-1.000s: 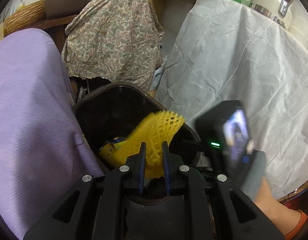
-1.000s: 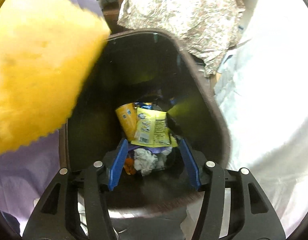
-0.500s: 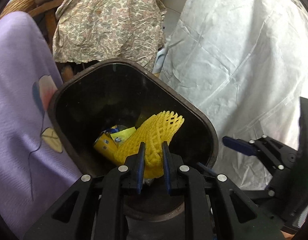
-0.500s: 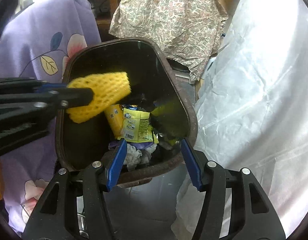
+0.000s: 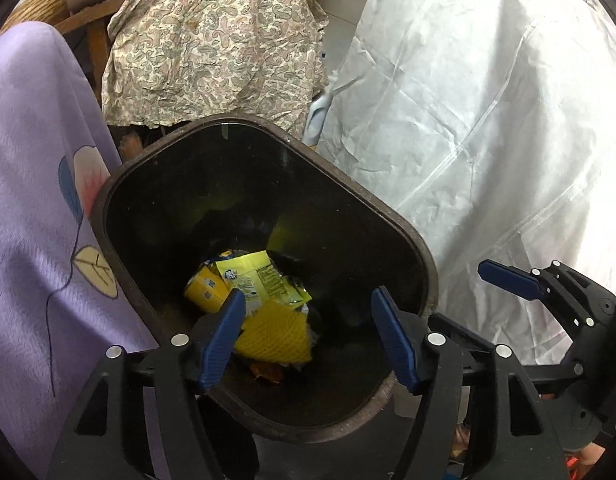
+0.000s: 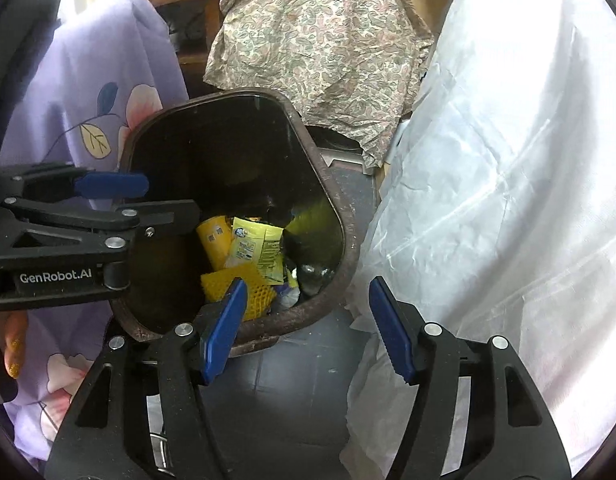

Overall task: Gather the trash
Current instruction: 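Lower the yellow foam net into the bin and open the left tool, then move both tools back to the table and grasp the green vegetable with the right tool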

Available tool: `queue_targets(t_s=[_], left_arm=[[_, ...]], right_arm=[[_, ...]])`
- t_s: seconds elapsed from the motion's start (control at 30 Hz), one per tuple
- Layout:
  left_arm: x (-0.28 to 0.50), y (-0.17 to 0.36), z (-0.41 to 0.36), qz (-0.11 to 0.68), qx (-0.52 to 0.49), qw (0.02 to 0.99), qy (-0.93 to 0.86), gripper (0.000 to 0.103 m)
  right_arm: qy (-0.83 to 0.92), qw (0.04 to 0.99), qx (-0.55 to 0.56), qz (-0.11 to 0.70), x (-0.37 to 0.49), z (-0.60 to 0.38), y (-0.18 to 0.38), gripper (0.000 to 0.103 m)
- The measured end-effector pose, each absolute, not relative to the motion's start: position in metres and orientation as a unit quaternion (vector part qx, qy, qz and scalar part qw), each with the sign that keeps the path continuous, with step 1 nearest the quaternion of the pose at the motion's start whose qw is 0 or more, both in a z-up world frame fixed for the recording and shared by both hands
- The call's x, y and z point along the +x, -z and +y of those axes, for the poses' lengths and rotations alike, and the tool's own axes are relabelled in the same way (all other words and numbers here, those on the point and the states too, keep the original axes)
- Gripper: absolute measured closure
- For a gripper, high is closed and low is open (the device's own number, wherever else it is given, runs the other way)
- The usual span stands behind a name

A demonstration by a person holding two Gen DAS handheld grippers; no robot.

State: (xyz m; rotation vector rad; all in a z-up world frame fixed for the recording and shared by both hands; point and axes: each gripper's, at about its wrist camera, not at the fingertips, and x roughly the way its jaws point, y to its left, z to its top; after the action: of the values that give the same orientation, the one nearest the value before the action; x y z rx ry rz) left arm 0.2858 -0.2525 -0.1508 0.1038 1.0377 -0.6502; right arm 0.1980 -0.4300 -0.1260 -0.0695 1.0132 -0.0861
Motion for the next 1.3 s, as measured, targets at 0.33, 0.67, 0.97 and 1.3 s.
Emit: queue_targets(t_s=[0.33,0.67,0.97,1.3], left_arm=[[0.242,0.111,-0.245,0.442,0.054,0.828,0.34,0.021],[0.206,0.037,-0.194,0.374,0.015,0.859,0.349,0.006],[0.192,-0.012,-0.124,0.323,0.019,0.908,0.267,0.006],[0.182,-0.026,-0.012,0.308,0.036,0.939,0.148,0.006]], right_arm=[[0.069,0.889,-0.027,0.451,0.189,-0.443,0.105,0.027],[0.052,0.919,-0.008,0.391,0.189,-0.433,0.052,0.027],[-0.007,0.931,0.032,0.364,0.201,-0.406,0.009,0.019],[-0.15,0.918,0.001,0.367,0.217,-0.291,-0.012,0.019]])
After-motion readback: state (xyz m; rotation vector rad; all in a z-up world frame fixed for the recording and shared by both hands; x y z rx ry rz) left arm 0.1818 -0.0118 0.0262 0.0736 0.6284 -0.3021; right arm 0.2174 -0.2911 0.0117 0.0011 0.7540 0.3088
